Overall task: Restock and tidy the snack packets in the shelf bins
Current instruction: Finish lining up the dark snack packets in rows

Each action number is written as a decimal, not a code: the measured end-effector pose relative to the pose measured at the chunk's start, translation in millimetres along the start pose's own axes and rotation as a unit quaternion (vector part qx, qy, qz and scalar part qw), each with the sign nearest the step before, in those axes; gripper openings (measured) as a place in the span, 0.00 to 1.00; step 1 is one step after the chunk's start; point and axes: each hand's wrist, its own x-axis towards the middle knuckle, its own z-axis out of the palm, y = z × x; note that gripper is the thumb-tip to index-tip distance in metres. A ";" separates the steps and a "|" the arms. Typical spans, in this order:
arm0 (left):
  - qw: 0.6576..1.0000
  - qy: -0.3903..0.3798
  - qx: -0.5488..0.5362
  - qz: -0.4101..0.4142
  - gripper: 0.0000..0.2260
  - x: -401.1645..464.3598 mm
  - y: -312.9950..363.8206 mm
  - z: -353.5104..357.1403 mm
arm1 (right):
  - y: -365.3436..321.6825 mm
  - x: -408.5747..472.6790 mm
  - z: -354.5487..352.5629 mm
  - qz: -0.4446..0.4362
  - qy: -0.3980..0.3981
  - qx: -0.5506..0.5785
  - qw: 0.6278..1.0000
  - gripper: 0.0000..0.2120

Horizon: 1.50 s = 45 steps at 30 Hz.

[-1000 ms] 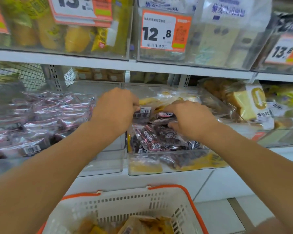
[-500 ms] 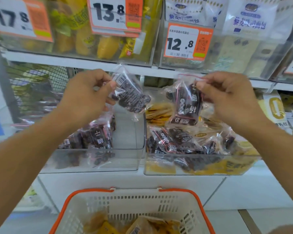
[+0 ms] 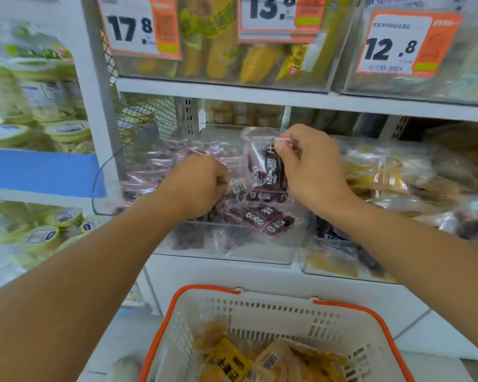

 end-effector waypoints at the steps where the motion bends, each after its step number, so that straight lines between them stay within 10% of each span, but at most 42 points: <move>1: 1.000 -0.005 0.009 -0.001 0.11 -1.5 0.9 -0.8 | 1.3 2.1 3.2 -0.007 0.002 -0.008 1.000 0.11; 5: 1.000 -0.007 -0.024 -0.017 0.10 -9.8 7.8 -10.0 | 5.6 3.2 9.4 -0.004 0.000 -0.032 0.999 0.10; 10: 0.987 -0.108 0.069 -0.094 0.47 -29.3 30.4 -23.1 | 11.9 1.4 5.4 0.014 -0.004 -0.038 0.999 0.09; 14: 0.977 -0.116 0.109 -0.145 0.56 -35.7 67.0 -6.2 | 8.0 1.1 4.3 0.012 0.000 -0.040 0.999 0.09; 24: 0.979 -0.157 0.051 -0.119 0.47 -18.2 53.8 -7.2 | 10.6 3.8 -4.7 0.070 0.004 0.070 0.995 0.08; 31: 0.990 -0.020 -0.087 -0.106 0.34 -11.5 15.8 -17.2 | 19.3 6.7 -12.5 0.101 0.030 0.150 0.983 0.06; 39: 0.997 -0.008 0.070 0.035 0.34 -18.5 16.9 4.7 | 13.7 1.7 -13.0 0.044 -0.005 0.090 0.995 0.06; 45: 0.996 -0.052 0.007 0.076 0.21 -13.9 -4.6 5.7 | -11.3 2.2 -21.6 0.130 -0.205 0.033 0.970 0.06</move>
